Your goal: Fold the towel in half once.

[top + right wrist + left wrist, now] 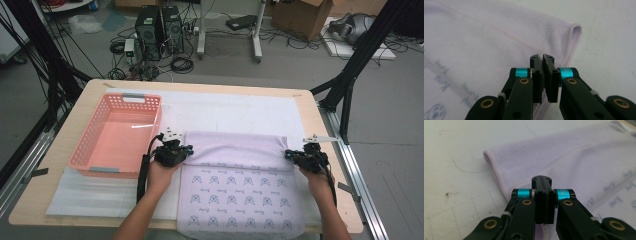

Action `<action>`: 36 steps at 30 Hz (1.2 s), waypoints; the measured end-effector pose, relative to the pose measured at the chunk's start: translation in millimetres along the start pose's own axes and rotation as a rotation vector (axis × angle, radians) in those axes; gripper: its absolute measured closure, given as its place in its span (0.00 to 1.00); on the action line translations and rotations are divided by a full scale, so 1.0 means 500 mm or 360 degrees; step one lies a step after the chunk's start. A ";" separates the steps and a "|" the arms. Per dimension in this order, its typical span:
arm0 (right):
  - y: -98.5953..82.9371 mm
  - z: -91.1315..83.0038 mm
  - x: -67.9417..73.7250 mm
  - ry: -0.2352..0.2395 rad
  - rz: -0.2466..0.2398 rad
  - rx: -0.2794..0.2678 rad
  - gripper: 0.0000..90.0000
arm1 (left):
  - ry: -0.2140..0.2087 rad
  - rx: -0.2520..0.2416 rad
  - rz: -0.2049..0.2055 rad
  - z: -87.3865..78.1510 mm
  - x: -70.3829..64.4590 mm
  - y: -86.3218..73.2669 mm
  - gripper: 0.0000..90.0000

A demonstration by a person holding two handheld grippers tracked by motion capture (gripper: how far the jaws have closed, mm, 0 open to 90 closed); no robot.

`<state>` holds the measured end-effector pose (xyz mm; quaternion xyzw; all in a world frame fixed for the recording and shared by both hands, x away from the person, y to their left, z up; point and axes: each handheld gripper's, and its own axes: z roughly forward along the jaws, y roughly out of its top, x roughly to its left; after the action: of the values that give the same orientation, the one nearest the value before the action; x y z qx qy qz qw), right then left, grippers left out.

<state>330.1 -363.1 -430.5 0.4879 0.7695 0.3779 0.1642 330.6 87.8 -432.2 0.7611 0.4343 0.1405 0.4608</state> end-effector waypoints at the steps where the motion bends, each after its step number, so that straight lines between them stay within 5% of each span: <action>1: -0.006 -0.008 0.003 0.0009 -0.0008 -0.0017 0.96 | -0.0012 -0.0019 0.0006 -0.007 -0.005 -0.003 1.00; 11: -0.068 -0.090 0.041 0.0069 -0.0075 -0.0168 0.95 | -0.0079 -0.0119 0.0010 -0.071 -0.027 -0.051 1.00; 21: -0.108 -0.131 0.077 0.0104 -0.0119 -0.0168 0.95 | -0.0156 -0.0167 0.0031 -0.127 -0.048 -0.110 1.00; 31: -0.140 -0.155 0.087 0.0120 -0.0104 -0.0158 0.95 | -0.0121 -0.0197 0.0088 -0.158 -0.078 -0.131 1.00; 32: -0.143 -0.153 0.088 0.0119 -0.0110 -0.0148 0.95 | -0.0084 -0.0202 0.0106 -0.157 -0.080 -0.133 0.98; 34: -0.146 -0.148 0.090 0.0122 -0.0112 -0.0147 0.95 | -0.0043 -0.0206 0.0096 -0.150 -0.079 -0.131 0.71; 36: -0.146 -0.145 0.089 0.0128 -0.0099 -0.0158 0.95 | -0.0024 -0.0220 0.0083 -0.142 -0.076 -0.124 0.61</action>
<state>218.3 -372.0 -431.5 0.4393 0.7707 0.4295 0.1687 231.9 111.0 -438.3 0.7395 0.4001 0.1764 0.5118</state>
